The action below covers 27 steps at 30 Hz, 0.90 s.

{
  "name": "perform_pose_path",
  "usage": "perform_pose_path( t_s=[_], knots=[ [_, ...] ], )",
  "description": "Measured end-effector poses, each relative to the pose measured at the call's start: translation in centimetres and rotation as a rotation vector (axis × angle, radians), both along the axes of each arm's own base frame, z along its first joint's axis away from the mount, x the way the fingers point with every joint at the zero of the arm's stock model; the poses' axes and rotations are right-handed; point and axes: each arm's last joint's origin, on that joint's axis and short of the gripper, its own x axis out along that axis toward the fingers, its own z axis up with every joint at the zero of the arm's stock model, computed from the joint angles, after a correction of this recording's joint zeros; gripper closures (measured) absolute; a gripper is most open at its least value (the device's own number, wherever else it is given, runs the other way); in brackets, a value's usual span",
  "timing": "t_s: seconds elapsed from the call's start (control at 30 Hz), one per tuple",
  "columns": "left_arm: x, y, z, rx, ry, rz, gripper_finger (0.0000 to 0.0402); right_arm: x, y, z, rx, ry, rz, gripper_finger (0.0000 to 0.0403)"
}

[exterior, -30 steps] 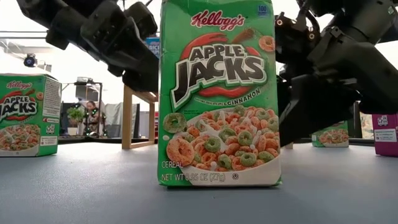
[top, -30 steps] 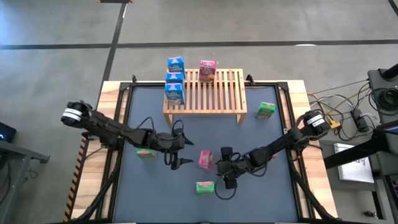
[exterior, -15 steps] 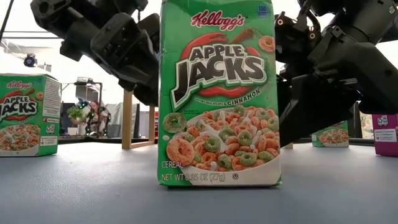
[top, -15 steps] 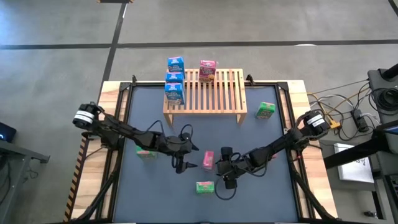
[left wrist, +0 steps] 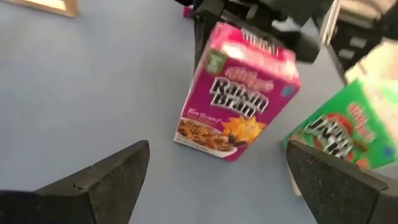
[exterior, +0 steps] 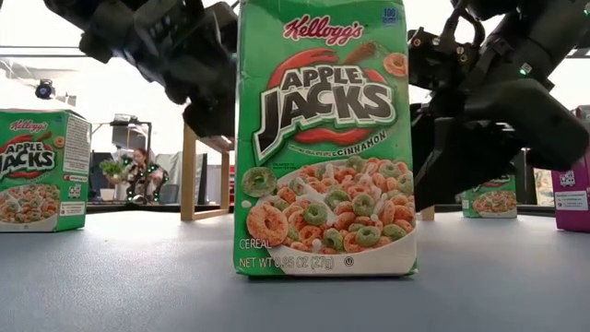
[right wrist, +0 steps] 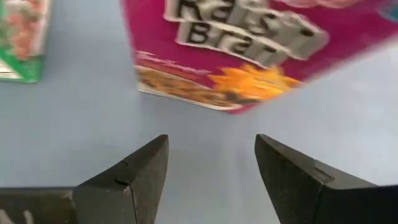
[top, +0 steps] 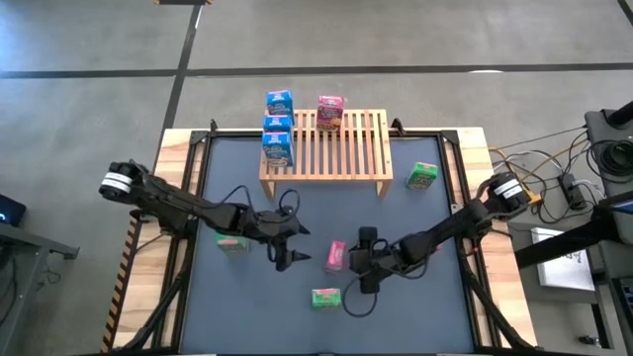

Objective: Stack cereal on shelf
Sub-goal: Put the left pink cereal box on the shelf aligned with the other pink cereal box

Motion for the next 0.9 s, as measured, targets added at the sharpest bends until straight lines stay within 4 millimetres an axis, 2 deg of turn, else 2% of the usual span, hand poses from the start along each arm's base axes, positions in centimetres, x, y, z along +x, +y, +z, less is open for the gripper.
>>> perform_pose_path(
  t_s=[0.17, 0.3, 0.5, 0.73, 0.9],
  knots=[
    [-0.4, -0.2, 1.8, -0.037, -0.037, 0.022, 0.0047, -0.5, -0.3, 1.1, -0.033, -0.008, -0.019, 0.0172],
    [-0.3, -0.9, 3.0, 0.004, 0.017, 0.028, 0.0048, -1.0, -0.6, 2.2, -0.070, -0.003, 0.018, 0.0172],
    [-0.1, -1.6, 4.7, 0.075, 0.038, 0.009, 0.0048, -2.1, -1.2, 5.9, -0.144, -0.084, 0.144, 0.0172],
    [-1.4, -1.5, 5.1, 0.086, -0.026, -0.008, 0.0048, -3.5, -4.0, 11.0, -0.213, -0.237, 0.197, 0.0172],
    [-2.7, -1.1, 5.6, 0.067, -0.150, 0.003, 0.0048, -3.0, -6.4, 12.6, -0.042, -0.325, 0.360, 0.0172]
  ],
)
